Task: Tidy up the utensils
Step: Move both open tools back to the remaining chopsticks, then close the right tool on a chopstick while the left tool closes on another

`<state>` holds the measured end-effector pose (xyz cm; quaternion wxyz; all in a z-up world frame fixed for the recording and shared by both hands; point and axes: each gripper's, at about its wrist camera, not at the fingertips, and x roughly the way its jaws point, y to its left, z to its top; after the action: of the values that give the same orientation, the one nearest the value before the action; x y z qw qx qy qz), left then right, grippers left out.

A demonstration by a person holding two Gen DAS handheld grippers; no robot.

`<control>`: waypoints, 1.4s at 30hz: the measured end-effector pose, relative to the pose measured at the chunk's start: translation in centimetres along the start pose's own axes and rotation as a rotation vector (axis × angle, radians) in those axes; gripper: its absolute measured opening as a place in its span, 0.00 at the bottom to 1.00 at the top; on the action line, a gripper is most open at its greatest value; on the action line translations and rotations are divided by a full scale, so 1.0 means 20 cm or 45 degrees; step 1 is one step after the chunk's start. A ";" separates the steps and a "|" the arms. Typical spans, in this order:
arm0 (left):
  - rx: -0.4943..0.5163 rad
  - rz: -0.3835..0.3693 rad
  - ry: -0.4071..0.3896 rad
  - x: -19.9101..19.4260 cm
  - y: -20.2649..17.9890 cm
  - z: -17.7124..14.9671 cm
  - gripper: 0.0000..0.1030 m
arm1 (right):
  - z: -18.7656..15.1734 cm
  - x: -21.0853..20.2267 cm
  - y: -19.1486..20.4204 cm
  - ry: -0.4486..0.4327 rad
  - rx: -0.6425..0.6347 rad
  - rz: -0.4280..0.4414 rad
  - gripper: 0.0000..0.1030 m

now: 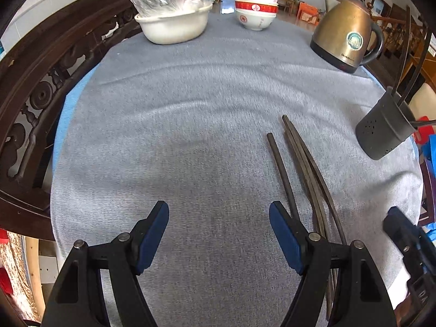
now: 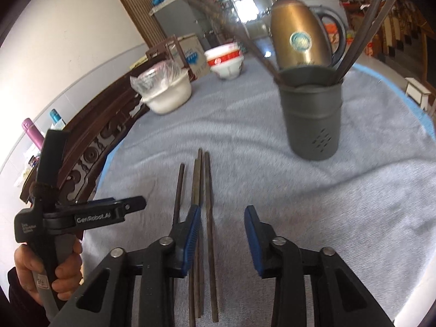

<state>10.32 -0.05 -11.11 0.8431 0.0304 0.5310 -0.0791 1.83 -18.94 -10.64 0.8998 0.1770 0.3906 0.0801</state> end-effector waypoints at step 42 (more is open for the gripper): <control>0.032 -0.157 0.087 0.18 -0.11 0.13 0.74 | -0.14 0.09 -0.23 0.267 0.225 0.043 0.10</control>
<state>13.77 -2.84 -13.25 0.8177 0.0110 0.5592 -0.1364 1.05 -21.97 -15.47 0.8335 0.2527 0.4849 0.0788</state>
